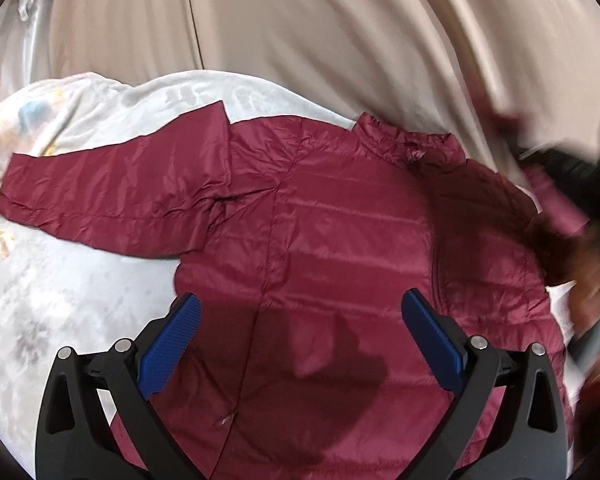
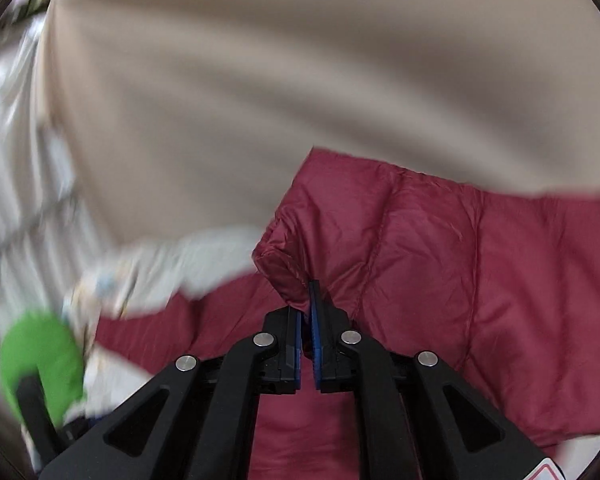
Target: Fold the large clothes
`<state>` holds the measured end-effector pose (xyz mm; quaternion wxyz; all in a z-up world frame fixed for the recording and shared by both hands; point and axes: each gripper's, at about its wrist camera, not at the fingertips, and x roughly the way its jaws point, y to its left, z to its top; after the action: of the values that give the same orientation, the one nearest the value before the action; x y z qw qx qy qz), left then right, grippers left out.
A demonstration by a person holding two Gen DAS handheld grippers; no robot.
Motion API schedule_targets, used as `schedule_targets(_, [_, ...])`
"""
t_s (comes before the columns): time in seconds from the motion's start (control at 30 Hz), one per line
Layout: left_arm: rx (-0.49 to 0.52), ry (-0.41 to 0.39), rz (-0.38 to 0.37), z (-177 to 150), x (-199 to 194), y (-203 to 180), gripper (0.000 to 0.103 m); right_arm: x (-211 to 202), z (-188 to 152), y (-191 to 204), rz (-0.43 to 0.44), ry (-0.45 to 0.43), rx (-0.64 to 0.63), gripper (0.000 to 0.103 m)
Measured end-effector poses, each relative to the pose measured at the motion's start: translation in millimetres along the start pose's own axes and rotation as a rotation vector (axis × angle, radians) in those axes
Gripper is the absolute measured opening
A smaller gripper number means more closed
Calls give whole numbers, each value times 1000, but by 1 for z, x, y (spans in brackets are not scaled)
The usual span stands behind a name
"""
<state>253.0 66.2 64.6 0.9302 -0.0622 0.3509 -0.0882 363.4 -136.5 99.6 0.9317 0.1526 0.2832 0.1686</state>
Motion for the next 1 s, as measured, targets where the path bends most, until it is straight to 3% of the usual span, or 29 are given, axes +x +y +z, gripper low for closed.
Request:
schedule_targets(0.07, [-19, 13, -32, 5, 7, 5, 98, 37, -29, 22, 23, 116, -27, 15])
schedule_targets(0.13, [-61, 42, -74, 11, 19, 13, 98, 51, -54, 36, 40, 175, -41, 19])
schedule_targets(0.17, [-78, 54, -91, 13, 25, 16, 98, 50, -61, 36, 50, 181, -46, 26])
schedule_targets(0.2, [-103, 69, -108, 14, 31, 20, 98, 42, -63, 33, 53, 170, -42, 34])
schedule_targets(0.27, [-153, 102, -153, 16, 44, 26, 98, 5, -66, 19, 64, 116, -7, 61])
schedule_targets(0.33, [-201, 152, -204, 16, 60, 28, 98, -27, -63, 4, 57, 57, 10, 65])
schedule_targets(0.47, [-286, 259, -297, 14, 93, 20, 98, -99, -57, -70, -125, -43, 103, 69])
schedule_targets(0.53, [-304, 281, -298, 15, 105, 12, 97, -127, -60, -116, -210, -62, 212, 69])
schedule_targets(0.57, [-305, 277, -289, 18, 108, 9, 92, -137, -63, -136, -231, -70, 269, 69])
schedule_targets(0.63, [-275, 267, -281, 26, 113, -1, 69, -154, -71, -170, -262, -90, 385, 69])
schedule_targets(0.7, [-233, 266, -274, 35, 115, -9, 26, -168, -79, -197, -300, -115, 463, 69])
schedule_targets(0.77, [-209, 249, -259, 48, 117, -11, 4, -169, -80, -208, -337, -124, 493, 69])
schedule_targets(0.93, [-175, 68, -163, 83, 93, 8, 4, -158, -70, -207, -349, -119, 460, 69])
schedule_targets(1.0, [-165, 44, -122, 82, 94, 20, 4, -147, -66, -201, -359, -102, 430, 69])
